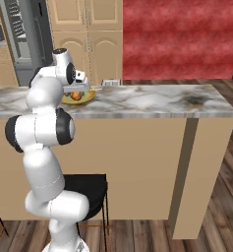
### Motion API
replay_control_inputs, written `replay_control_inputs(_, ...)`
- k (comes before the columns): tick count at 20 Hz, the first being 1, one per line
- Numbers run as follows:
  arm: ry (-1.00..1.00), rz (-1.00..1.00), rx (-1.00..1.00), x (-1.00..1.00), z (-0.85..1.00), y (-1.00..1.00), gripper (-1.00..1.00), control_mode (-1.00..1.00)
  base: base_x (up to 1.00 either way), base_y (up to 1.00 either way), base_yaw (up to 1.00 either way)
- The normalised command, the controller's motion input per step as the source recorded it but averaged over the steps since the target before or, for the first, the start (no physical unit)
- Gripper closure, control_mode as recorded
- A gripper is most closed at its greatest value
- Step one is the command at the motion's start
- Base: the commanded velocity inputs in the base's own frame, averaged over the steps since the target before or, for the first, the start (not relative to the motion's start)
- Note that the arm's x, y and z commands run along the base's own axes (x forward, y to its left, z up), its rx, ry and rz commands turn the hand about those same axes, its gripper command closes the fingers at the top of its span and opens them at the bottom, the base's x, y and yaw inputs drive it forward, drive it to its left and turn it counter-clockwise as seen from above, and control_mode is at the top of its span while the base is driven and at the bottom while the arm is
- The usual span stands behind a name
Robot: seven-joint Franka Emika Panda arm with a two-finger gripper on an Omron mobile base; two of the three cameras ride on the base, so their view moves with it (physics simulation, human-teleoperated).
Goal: Pick up the tangerine and peach from the fridge and place one fruit on each plate on the dining counter.
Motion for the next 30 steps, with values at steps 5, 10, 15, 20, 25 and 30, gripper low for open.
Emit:
replay_control_inputs(5,0.00,-0.05,0.00,-0.31,0.16,-0.19,-1.00,-1.00,0.00,0.00,0.00)
replay_control_inputs(10,0.00,-0.08,0.06,-0.75,0.32,-0.46,-1.00,-1.00,0.00,0.00,0.00)
replay_control_inputs(15,0.00,-0.10,0.10,-1.00,0.05,-0.40,-1.00,-1.00,0.00,0.00,0.00)
replay_control_inputs(20,0.00,-0.03,0.12,-1.00,0.00,-0.19,-1.00,-1.00,0.00,0.00,0.00)
replay_control_inputs(25,0.00,0.00,0.08,-1.00,0.00,0.01,-1.00,-1.00,0.00,0.00,0.00)
replay_control_inputs(30,-0.07,0.00,0.00,-1.00,0.00,0.01,-1.00,-1.00,0.00,0.00,0.00)
